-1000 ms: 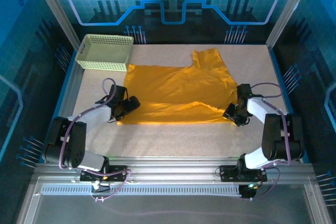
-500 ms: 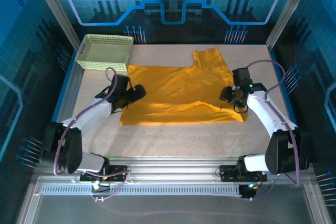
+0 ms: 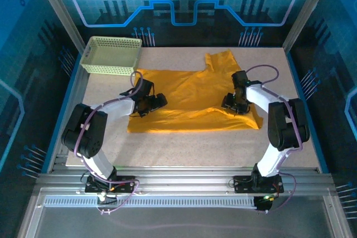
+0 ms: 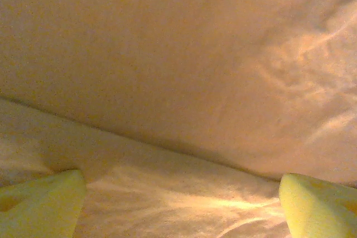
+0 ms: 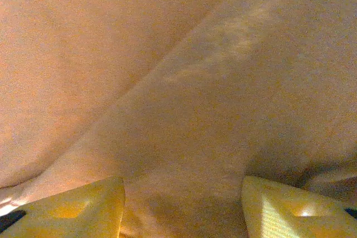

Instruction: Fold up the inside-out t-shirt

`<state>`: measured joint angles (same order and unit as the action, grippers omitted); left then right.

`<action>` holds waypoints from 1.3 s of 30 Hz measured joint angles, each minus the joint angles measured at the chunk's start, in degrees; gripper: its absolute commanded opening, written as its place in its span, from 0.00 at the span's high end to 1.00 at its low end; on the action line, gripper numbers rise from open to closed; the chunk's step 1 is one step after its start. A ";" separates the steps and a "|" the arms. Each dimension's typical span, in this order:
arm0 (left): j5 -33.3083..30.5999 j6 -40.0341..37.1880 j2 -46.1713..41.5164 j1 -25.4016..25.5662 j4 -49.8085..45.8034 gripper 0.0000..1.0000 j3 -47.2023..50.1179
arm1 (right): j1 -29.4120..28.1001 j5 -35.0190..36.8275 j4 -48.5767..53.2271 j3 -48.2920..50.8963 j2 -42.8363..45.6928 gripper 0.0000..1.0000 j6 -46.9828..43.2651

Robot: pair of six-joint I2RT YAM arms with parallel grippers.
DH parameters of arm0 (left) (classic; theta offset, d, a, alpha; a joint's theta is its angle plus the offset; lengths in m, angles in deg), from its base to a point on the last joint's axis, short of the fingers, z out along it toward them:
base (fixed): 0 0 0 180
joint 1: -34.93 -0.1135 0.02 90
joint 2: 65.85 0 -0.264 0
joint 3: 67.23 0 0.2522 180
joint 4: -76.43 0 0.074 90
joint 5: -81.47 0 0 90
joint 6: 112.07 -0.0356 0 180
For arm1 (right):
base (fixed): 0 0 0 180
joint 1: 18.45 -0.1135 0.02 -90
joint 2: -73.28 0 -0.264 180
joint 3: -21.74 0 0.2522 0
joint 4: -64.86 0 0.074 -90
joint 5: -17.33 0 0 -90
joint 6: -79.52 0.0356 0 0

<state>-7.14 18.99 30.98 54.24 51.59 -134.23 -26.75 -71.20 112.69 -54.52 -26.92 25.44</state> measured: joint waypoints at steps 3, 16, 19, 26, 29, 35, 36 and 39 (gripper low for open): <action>-0.22 1.05 -0.22 1.16 1.73 0.10 2.36 | 3.87 0.55 -0.52 2.64 0.02 0.42 1.01; -0.68 8.52 -8.81 11.28 4.61 0.08 10.60 | 14.05 5.01 1.38 12.41 13.29 0.41 3.65; -2.08 7.56 -8.98 10.54 -0.39 0.08 6.19 | 12.72 6.40 3.19 8.44 14.75 0.40 2.21; -2.27 3.80 -0.09 1.70 -2.05 0.08 -13.90 | 7.10 3.39 1.77 -13.07 4.39 0.40 -2.91; -2.67 2.80 6.51 -1.42 -2.12 0.08 -19.08 | 7.08 1.38 1.44 -20.96 -4.20 0.40 -3.93; -2.60 2.10 17.44 -3.91 -3.89 0.08 -24.30 | 7.23 -0.68 3.41 -31.85 -18.75 0.40 -4.28; -2.62 2.05 18.25 -4.09 -4.26 0.08 -24.41 | 7.34 -0.83 3.74 -32.44 -19.96 0.40 -4.26; -2.62 1.99 19.71 -4.22 -5.46 0.08 -25.22 | 8.44 -1.60 4.81 -33.09 -22.56 0.41 -3.56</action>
<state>-9.76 20.98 50.70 50.03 46.13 -159.45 -18.31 -72.79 117.49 -87.61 -49.48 21.88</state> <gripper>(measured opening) 0.925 0.597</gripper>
